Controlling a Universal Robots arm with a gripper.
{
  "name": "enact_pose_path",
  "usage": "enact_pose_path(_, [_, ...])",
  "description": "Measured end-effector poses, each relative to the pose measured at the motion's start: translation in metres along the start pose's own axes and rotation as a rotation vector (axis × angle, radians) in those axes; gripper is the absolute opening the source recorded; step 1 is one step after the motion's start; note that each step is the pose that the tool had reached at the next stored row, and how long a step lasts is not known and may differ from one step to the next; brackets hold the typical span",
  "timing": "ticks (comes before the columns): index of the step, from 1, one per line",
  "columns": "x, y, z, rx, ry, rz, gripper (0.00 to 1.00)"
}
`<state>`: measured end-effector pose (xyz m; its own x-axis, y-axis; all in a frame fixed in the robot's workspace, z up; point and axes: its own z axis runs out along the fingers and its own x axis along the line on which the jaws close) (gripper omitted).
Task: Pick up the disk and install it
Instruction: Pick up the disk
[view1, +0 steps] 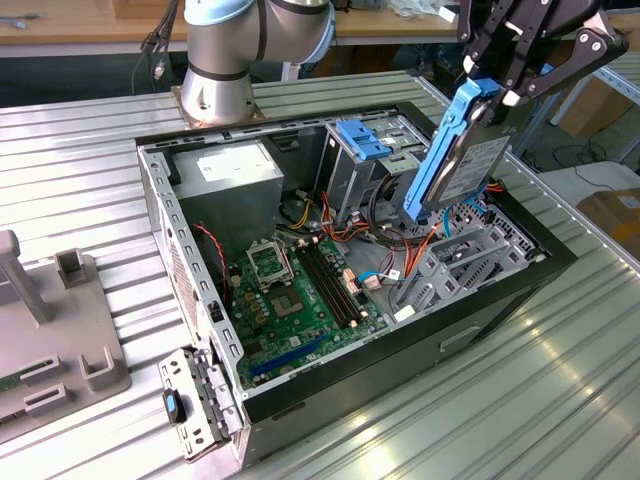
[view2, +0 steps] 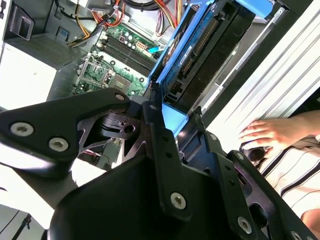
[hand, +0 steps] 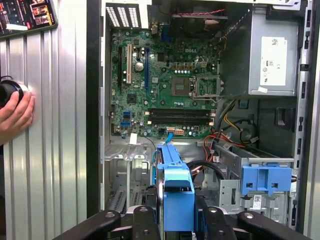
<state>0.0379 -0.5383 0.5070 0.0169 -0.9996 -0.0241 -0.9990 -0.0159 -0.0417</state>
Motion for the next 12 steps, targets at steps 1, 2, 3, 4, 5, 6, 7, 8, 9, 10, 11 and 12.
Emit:
enact_pose_path(1, [0.0,-0.0001,0.0,0.0,0.0,0.0,0.37])
enact_pose_path(2, [0.0,-0.0004,0.0,0.0,0.0,0.0,0.37])
enact_pose_path(3, [0.0,-0.0008,0.0,0.0,0.0,0.0,0.37])
enact_pose_path(4, [0.0,-0.0008,0.0,0.0,0.0,0.0,0.37])
enact_pose_path(5, [0.0,-0.0009,0.0,0.0,0.0,0.0,0.37])
enact_pose_path(6, [0.0,-0.001,0.0,0.0,0.0,0.0,0.37])
enact_pose_path(7, [0.0,-0.001,0.0,0.0,0.0,0.0,0.37])
enact_pose_path(8, [0.0,-0.001,0.0,0.0,0.0,0.0,0.37])
enact_pose_path(9, [0.0,-0.0011,0.0,0.0,0.0,0.0,0.37])
enact_pose_path(10, [0.0,-0.0012,0.0,0.0,0.0,0.0,0.37])
enact_pose_path(11, [0.0003,-0.0011,0.0,0.0,0.0,0.0,0.37])
enact_pose_path(12, [0.0007,-0.0011,0.0,0.0,0.0001,0.0,0.37])
